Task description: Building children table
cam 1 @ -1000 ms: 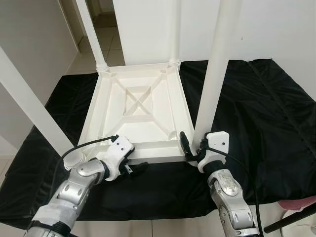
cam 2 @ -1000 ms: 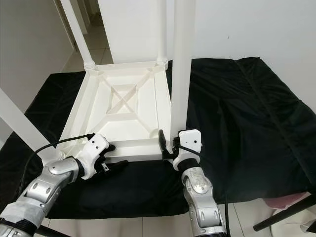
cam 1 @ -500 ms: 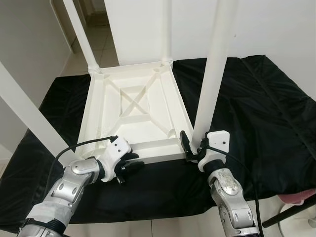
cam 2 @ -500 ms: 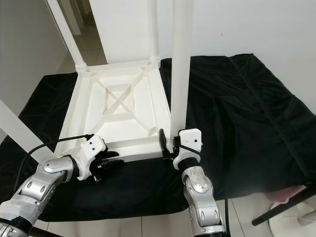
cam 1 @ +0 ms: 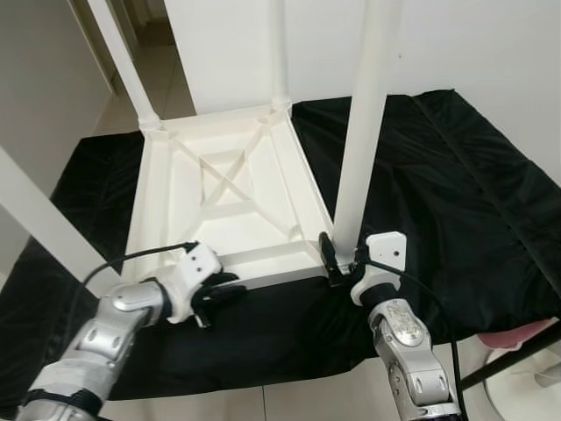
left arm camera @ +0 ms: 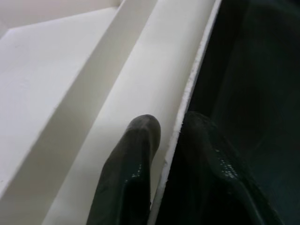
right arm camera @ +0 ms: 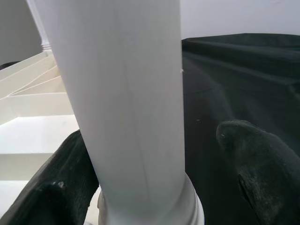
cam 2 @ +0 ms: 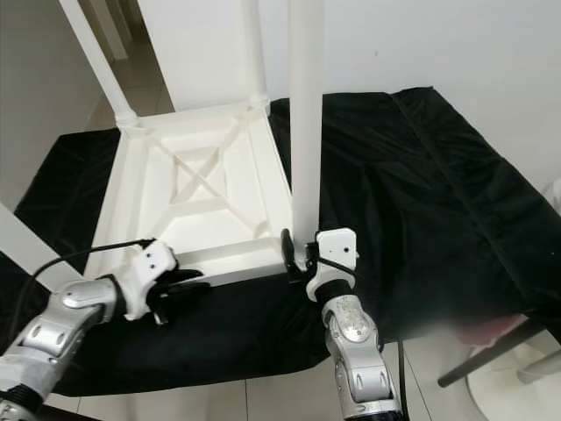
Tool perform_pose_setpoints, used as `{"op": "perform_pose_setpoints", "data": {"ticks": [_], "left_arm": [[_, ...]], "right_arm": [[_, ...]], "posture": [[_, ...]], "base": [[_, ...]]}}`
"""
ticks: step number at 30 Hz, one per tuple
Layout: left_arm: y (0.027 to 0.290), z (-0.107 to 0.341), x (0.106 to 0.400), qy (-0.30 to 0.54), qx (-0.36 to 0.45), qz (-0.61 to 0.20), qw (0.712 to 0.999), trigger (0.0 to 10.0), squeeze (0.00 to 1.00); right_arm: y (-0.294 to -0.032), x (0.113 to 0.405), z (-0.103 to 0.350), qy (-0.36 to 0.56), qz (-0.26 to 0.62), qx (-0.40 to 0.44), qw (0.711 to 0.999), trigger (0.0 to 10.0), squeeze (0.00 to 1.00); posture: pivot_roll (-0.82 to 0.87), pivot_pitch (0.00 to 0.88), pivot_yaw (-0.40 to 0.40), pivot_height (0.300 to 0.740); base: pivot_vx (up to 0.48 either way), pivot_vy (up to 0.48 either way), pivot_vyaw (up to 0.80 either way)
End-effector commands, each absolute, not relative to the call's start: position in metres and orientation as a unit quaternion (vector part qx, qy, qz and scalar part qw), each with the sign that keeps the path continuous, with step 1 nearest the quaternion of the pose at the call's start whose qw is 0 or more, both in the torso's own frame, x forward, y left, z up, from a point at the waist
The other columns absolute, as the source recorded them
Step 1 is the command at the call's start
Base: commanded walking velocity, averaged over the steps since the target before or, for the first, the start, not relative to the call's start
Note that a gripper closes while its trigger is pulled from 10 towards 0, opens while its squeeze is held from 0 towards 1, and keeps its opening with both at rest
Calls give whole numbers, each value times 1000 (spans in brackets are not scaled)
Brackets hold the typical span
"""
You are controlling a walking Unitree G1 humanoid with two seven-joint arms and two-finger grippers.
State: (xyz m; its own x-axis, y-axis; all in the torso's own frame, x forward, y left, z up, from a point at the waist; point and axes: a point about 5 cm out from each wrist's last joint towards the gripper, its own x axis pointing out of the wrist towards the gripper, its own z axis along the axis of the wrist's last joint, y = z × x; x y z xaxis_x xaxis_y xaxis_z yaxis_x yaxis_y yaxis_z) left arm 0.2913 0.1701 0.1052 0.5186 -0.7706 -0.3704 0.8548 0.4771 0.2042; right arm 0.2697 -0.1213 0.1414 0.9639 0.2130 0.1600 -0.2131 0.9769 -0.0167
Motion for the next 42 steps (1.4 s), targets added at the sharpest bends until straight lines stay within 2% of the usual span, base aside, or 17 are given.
{"op": "perform_pose_setpoints", "data": {"ticks": [1, 2, 3, 6, 7, 10, 11, 12, 13, 23, 25, 28, 31, 34, 42], "left_arm": [[207, 98, 293, 156, 181, -400, 885, 10000, 0], [211, 98, 293, 162, 171, -401, 885, 10000, 106], [214, 99, 293, 166, 160, -403, 886, 10000, 749], [217, 100, 292, 169, 150, -407, 885, 10000, 749], [218, 101, 293, 167, 158, -404, 885, 10000, 1000], [220, 102, 293, 165, 177, -401, 884, 10000, 1000], [220, 103, 292, 164, 183, -402, 882, 10000, 941], [220, 103, 292, 164, 183, -402, 882, 10000, 941], [220, 104, 288, 165, 179, -412, 878, 10000, 0], [205, 112, 266, 162, 124, -475, 856, 10000, 0], [195, 118, 260, 151, 95, -495, 850, 10000, 0], [163, 151, 247, 88, -6, -535, 840, 10000, 0], [151, 164, 244, 60, -50, -543, 836, 10000, 0], [145, 170, 244, 47, -74, -534, 841, 10000, 0], [142, 168, 243, 58, -81, -499, 861, 10000, 0]], "right_arm": [[-119, 270, 139, -72, 110, 2, 991, 10000, 0], [-118, 269, 138, -72, 111, 2, 991, 10000, 0], [-118, 269, 138, -71, 112, 2, 991, 10000, 0], [-117, 269, 138, -71, 113, 2, 991, 10000, 0], [-116, 269, 138, -70, 115, 2, 991, 10000, 0], [-115, 268, 136, -68, 120, 3, 990, 10000, 0], [-114, 267, 136, -67, 122, 3, 990, 10000, 0], [-114, 267, 136, -67, 122, 3, 990, 10000, 0], [-114, 267, 135, -66, 122, 2, 990, 10000, 0], [-112, 264, 131, -61, 124, 0, 990, 10000, 0], [-111, 263, 130, -60, 125, 0, 990, 10000, 0], [-112, 260, 126, -59, 120, -4, 991, 10000, 0], [-113, 258, 123, -53, 119, -5, 991, 10000, 0], [-112, 257, 119, -43, 127, -1, 991, 10000, 0], [-108, 265, 115, -32, 148, -7, 988, 10000, 0]], "posture": [[-43, 82, 101, 740], [-40, 81, 99, 740], [-40, 81, 99, 740], [-40, 81, 99, 740], [-35, 83, 94, 740], [-34, 82, 94, 740], [-34, 82, 94, 740], [-34, 82, 94, 740], [-34, 81, 91, 740], [-33, 72, 92, 740], [-32, 71, 90, 740], [-30, 68, 83, 740], [-28, 69, 77, 740], [-26, 69, 68, 740], [-17, 69, 49, 740]], "base": [[0, 0, 0], [0, 0, 0], [0, 0, 0], [0, 0, 0], [0, 0, 0], [0, 0, 0], [0, 0, 0], [0, 0, 0], [0, 0, 0], [0, 0, 0], [0, 0, 0], [0, 0, 0], [0, 0, 0], [0, 0, 0], [0, 0, 0]]}}
